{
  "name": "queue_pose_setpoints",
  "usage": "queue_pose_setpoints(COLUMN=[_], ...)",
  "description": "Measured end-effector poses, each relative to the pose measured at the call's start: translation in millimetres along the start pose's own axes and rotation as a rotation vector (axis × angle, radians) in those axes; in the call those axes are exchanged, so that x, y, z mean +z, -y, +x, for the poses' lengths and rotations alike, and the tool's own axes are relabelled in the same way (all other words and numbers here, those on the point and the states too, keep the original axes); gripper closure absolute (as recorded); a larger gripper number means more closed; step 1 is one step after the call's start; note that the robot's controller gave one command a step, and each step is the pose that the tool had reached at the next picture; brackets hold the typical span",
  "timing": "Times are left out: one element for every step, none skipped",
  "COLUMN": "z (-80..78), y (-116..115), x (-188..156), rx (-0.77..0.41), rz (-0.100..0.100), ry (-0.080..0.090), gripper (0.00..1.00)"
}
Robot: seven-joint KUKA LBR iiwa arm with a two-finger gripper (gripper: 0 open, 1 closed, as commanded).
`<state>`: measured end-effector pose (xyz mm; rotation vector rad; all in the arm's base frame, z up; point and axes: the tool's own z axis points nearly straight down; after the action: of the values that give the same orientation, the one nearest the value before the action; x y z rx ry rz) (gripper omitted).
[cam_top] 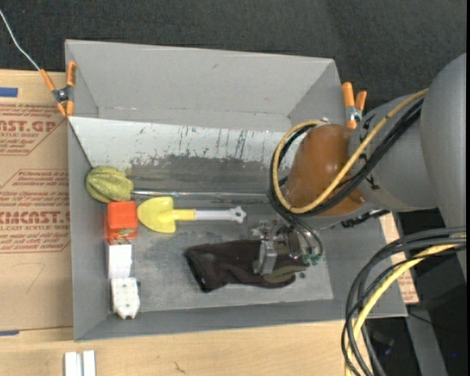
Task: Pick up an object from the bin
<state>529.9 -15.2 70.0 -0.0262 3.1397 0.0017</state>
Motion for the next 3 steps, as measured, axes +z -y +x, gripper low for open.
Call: queue_pose_setpoints(z=[0.0, 3.3, -3.4], y=[0, -4, -7], x=[0, -70, -18], rx=[0.0, 0.01, -0.008], rz=[0.0, -0.001, 0.0], ry=[0.0, -0.005, 0.0], gripper=[1.0, 1.0, 1.0])
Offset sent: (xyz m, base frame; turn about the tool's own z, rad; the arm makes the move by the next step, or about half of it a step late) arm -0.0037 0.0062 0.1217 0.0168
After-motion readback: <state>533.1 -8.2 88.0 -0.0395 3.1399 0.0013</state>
